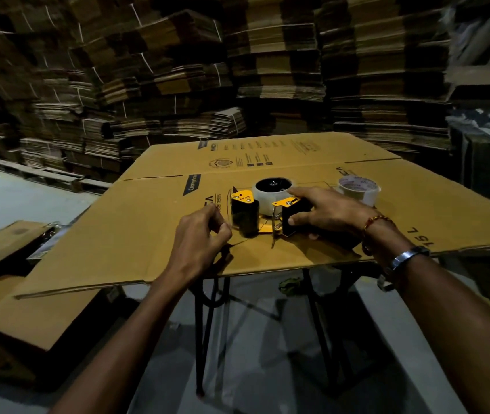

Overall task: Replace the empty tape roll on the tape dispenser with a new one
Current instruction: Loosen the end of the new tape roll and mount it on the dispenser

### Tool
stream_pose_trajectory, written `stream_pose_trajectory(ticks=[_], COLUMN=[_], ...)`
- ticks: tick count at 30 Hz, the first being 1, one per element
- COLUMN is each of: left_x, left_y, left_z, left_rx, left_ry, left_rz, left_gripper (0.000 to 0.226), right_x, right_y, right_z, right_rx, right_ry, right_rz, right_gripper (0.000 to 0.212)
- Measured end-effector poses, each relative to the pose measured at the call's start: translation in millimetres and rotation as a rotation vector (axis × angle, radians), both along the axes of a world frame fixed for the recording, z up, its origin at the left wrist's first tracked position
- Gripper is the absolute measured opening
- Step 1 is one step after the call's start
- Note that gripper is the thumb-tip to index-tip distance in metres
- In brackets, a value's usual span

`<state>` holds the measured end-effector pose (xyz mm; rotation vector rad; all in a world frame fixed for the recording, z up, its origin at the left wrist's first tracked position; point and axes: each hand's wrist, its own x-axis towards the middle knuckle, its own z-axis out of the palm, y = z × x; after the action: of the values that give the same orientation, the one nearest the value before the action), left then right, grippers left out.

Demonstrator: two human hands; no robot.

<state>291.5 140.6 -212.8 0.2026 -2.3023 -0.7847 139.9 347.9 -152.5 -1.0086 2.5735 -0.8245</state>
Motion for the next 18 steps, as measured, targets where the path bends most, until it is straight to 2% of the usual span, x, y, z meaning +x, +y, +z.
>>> stream_pose_trajectory(ticks=[10, 14, 18], left_x=[-7.5, -14.9, -22.8], left_y=[-5.6, -2.2, -2.6], left_z=[3.7, 3.0, -0.7], left_rx=[0.405, 0.645, 0.615], left_ry=[-0.060, -0.045, -0.042], left_rz=[-0.030, -0.031, -0.002], left_gripper=[0.009, 0.012, 0.017], right_x=[1.0, -3.7, -10.1], right_y=[-0.9, -2.0, -2.7], right_z=[1.0, 1.3, -0.4], right_rx=[0.044, 0.141, 0.156], right_ry=[0.016, 0.121, 0.122], right_rz=[0.018, 0.035, 0.034], right_gripper=[0.067, 0.069, 0.068])
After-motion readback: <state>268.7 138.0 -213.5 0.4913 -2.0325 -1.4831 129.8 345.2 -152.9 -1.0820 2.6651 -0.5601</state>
